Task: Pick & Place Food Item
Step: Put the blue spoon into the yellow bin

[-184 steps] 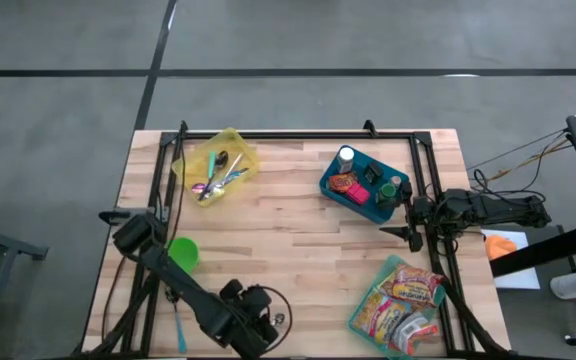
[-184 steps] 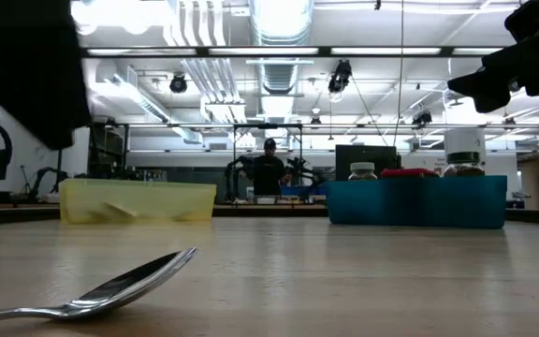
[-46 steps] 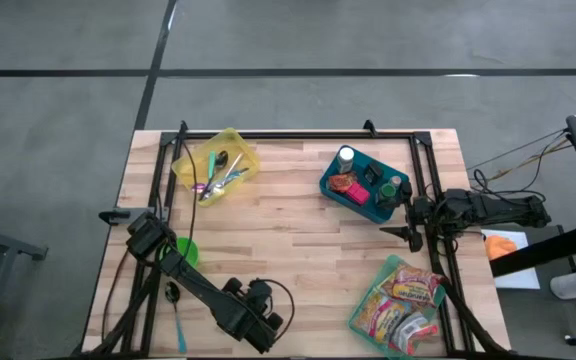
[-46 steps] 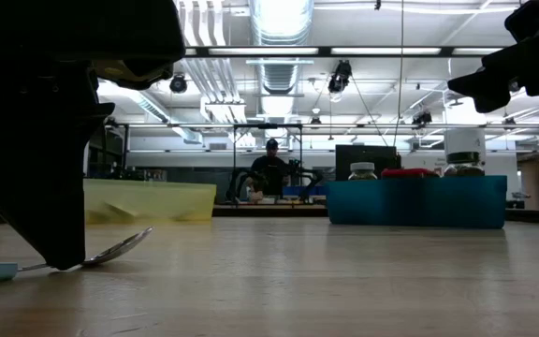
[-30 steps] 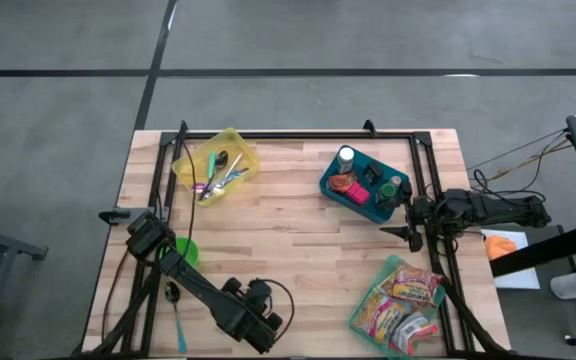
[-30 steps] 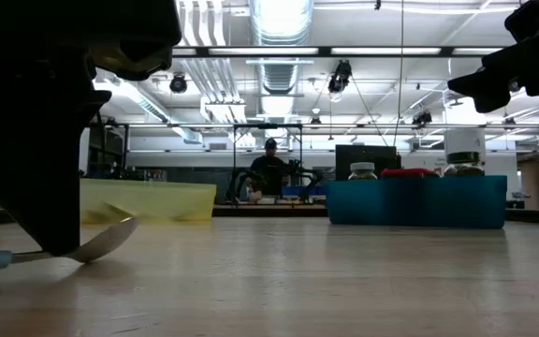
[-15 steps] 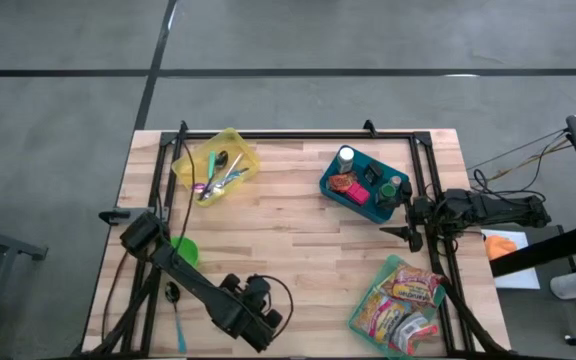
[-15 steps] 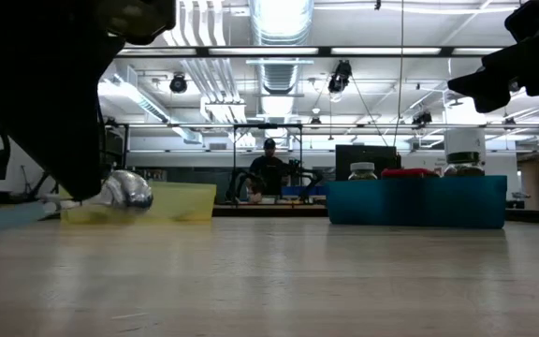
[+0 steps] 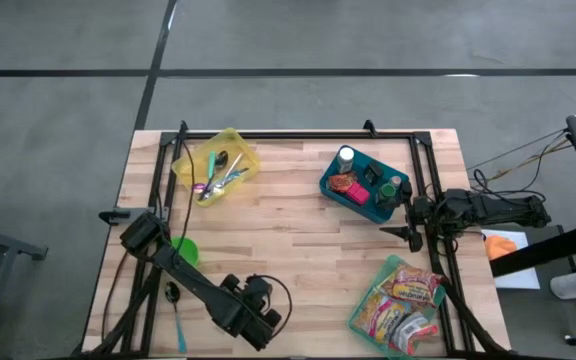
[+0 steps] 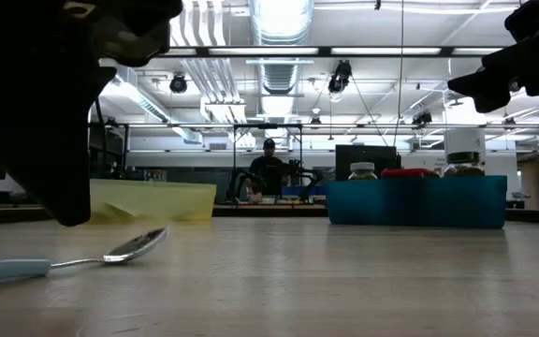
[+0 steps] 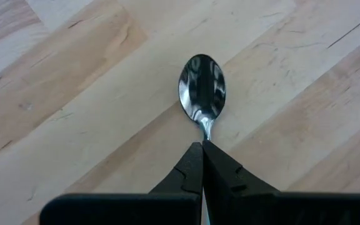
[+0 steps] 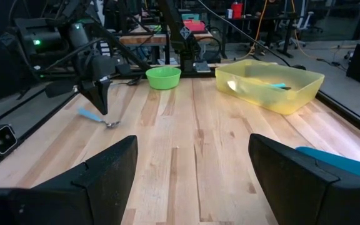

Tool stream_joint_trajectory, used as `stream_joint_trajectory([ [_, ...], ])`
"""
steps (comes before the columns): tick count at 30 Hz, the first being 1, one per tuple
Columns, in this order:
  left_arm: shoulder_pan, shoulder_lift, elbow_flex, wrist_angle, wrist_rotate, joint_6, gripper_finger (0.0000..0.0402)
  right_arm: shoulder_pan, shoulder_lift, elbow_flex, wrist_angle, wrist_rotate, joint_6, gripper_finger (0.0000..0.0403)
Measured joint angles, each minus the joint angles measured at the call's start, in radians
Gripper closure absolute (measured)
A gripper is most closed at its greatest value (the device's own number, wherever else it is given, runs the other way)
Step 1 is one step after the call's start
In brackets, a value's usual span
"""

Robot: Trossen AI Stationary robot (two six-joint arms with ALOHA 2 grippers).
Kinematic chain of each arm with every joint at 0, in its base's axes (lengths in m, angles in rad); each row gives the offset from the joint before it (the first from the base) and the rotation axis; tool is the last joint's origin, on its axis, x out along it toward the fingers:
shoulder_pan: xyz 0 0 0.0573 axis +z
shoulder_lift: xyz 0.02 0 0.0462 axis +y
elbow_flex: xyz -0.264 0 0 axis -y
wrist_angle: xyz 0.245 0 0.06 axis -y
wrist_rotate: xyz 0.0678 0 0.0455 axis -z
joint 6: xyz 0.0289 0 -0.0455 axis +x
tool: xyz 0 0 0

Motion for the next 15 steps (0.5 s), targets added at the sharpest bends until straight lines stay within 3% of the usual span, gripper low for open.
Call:
stream_joint_trajectory([
  [7,0.0,0.0,0.009,-0.001,-0.003,0.0,0.0388,0.0,0.0,0.0,0.0,0.0,-0.002,0.01],
  [15,0.02,0.0,0.009,0.014,-0.068,0.031,0.0278,0.0,0.0,0.0,0.0,0.0,0.0,0.01],
])
